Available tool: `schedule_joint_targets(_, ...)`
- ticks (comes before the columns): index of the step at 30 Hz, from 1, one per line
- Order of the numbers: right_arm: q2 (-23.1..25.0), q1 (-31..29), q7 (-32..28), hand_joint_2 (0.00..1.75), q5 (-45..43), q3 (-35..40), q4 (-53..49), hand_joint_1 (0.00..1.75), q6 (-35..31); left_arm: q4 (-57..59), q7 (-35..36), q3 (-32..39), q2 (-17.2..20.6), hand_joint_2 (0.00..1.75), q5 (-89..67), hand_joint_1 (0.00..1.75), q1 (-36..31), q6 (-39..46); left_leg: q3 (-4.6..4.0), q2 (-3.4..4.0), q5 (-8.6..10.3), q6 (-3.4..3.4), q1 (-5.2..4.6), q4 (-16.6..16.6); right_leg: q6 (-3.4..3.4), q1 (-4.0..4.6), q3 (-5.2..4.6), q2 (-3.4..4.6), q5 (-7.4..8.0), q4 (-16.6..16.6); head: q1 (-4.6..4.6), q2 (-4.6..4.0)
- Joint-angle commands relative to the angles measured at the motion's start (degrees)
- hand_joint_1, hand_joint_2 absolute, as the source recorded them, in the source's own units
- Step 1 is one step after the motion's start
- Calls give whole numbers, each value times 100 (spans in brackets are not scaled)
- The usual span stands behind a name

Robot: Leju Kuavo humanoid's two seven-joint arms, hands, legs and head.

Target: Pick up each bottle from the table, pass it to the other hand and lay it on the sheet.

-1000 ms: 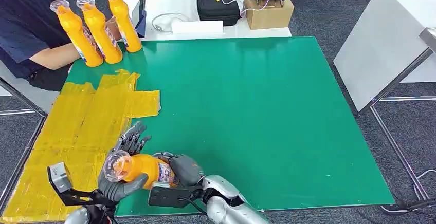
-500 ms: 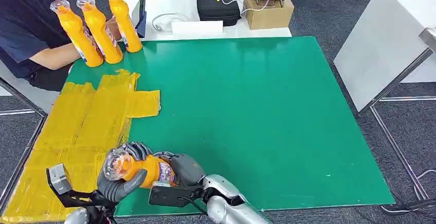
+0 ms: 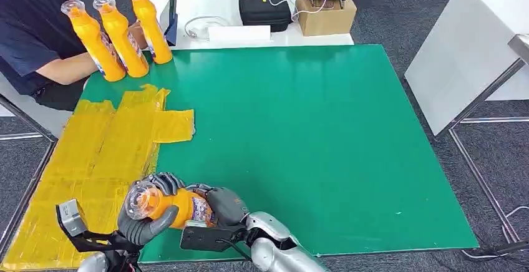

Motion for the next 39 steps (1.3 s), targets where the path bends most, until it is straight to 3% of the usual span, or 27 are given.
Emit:
schedule_joint_targets(1,-135,-59,-19,175,67,196,359,175,31,186,-20,-104,38,175,-84,175,-158,-30,14,-10,0,6,-3,-7,-2,-1,18,-14,-3,-7,0,0)
schedule_joint_targets(4,-185,-36,-13,175,69,109,263,175,-42,161,-39,-90,35,175,-121,175,-153,-20,13,-12,1,6,-2,-7,-2,0,18,-16,-3,-7,0,0)
schedule_joint_targets(5,-213,-9,-19,175,95,49,164,147,-151,137,-43,-72,24,175,-126,175,-131,-9,11,-10,1,5,-2,-6,-1,-1,15,-14,-3,-6,0,0)
schedule_joint_targets(6,-226,-8,12,175,86,-3,121,0,-160,121,-41,-82,28,175,-131,175,-118,-27,17,-14,0,8,-2,-7,-2,0,23,-19,-4,-8,0,0)
schedule_joint_targets(17,-245,-20,26,175,87,-22,73,0,-136,120,-36,-84,24,175,-133,175,-114,-26,15,-9,-2,6,0,-5,-2,1,20,-14,-4,-6,0,0)
schedule_joint_targets(18,-243,-11,45,0,128,-12,64,0,-185,118,-44,-69,12,175,-131,175,-110,-3,22,-10,-2,9,-2,-7,-3,1,26,-17,-6,-8,0,0)
schedule_joint_targets(32,-391,103,37,0,260,-194,-327,0,-207,-2,-53,-33,-5,175,-111,175,-20,24,23,-7,-6,10,-1,-6,-4,2,28,-15,-8,-8,0,0)
schedule_joint_targets(39,-659,591,-211,0,390,-509,-1565,0,-507,-231,-197,440,5,175,-338,175,-168,274,10,-14,-4,9,0,0,-4,3,18,-21,-8,-2,0,0)
